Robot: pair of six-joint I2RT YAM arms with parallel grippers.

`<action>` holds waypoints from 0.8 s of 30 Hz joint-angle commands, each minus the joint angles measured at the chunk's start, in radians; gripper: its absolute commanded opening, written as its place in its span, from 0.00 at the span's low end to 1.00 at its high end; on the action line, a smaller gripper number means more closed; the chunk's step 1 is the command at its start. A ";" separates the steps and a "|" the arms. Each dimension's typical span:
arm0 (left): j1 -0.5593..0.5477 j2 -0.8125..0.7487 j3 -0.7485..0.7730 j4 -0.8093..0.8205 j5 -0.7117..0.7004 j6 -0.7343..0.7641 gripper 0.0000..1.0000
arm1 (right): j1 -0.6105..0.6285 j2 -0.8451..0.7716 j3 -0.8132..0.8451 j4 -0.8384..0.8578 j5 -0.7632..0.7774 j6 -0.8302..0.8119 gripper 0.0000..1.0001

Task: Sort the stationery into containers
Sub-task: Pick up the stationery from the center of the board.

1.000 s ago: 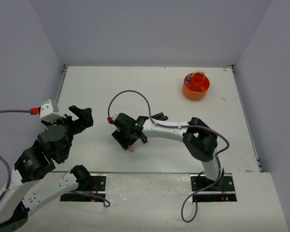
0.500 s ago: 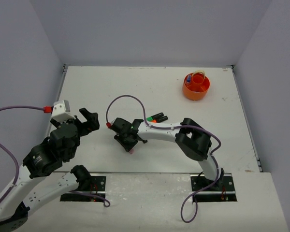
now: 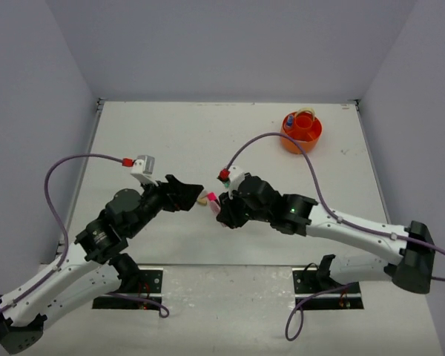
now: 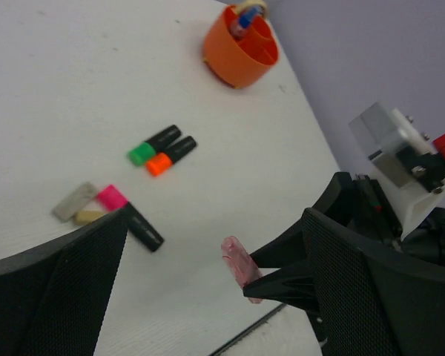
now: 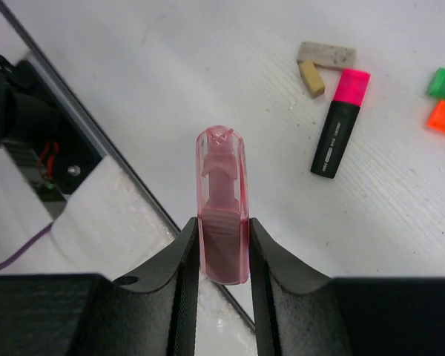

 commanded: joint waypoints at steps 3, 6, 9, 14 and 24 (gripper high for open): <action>-0.002 0.206 -0.055 0.583 0.482 -0.084 1.00 | 0.004 -0.227 -0.141 0.147 0.020 0.074 0.00; -0.004 0.341 -0.062 0.739 0.594 -0.148 0.91 | 0.004 -0.348 -0.182 0.164 0.056 0.092 0.00; -0.007 0.445 -0.040 0.812 0.664 -0.187 0.73 | 0.002 -0.429 -0.203 0.158 0.101 0.095 0.00; -0.012 0.491 -0.039 0.822 0.649 -0.193 0.68 | 0.004 -0.482 -0.207 0.103 0.174 0.097 0.00; -0.028 0.556 -0.011 0.898 0.741 -0.212 0.01 | 0.004 -0.454 -0.167 0.024 0.298 0.114 0.00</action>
